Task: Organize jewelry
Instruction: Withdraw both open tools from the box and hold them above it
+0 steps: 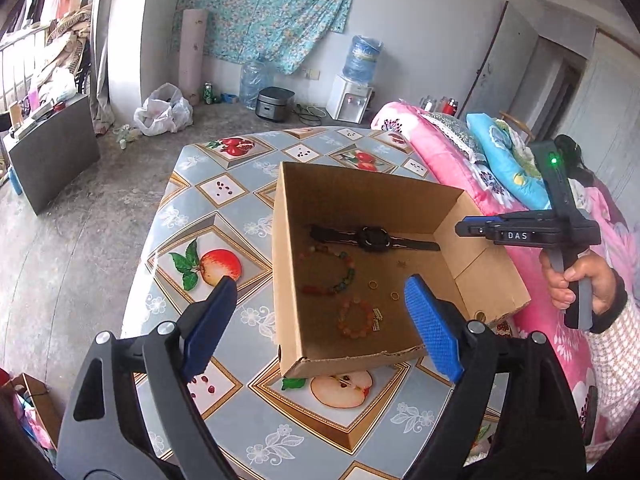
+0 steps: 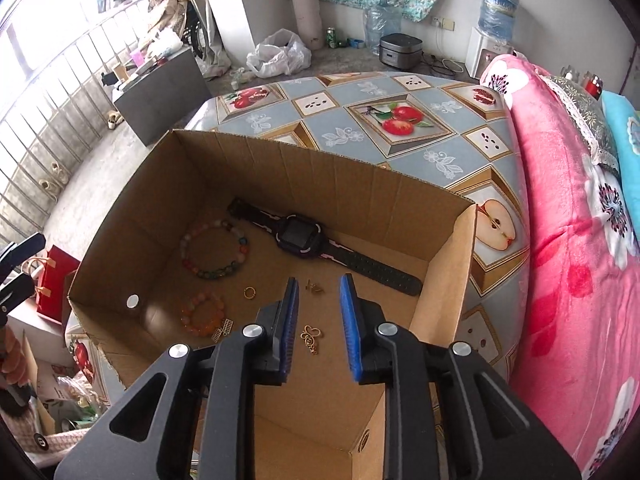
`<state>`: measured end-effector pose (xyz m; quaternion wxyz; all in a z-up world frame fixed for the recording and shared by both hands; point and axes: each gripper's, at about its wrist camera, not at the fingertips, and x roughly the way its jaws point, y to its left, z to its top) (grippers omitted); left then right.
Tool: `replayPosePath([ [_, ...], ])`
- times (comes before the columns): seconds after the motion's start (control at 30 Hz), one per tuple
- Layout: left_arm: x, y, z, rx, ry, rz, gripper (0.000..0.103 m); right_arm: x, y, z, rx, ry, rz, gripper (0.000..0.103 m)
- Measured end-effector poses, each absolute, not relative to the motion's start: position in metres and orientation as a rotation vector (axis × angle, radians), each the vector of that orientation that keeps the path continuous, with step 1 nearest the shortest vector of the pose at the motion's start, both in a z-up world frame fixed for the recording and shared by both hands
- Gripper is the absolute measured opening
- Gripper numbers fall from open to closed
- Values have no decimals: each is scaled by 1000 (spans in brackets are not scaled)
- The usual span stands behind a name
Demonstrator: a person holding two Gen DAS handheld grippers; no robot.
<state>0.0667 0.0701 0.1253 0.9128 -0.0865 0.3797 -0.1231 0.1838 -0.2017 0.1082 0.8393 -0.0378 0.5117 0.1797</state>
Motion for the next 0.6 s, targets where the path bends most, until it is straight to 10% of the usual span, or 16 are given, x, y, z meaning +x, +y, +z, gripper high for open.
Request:
replayPosePath([
  [0.33, 74, 85, 90, -292, 839, -270, 83, 110, -276, 148, 163, 860, 275, 41],
  [0.6, 92, 75, 58, -466, 943, -359, 83, 98, -305, 87, 429, 1054, 277, 42],
])
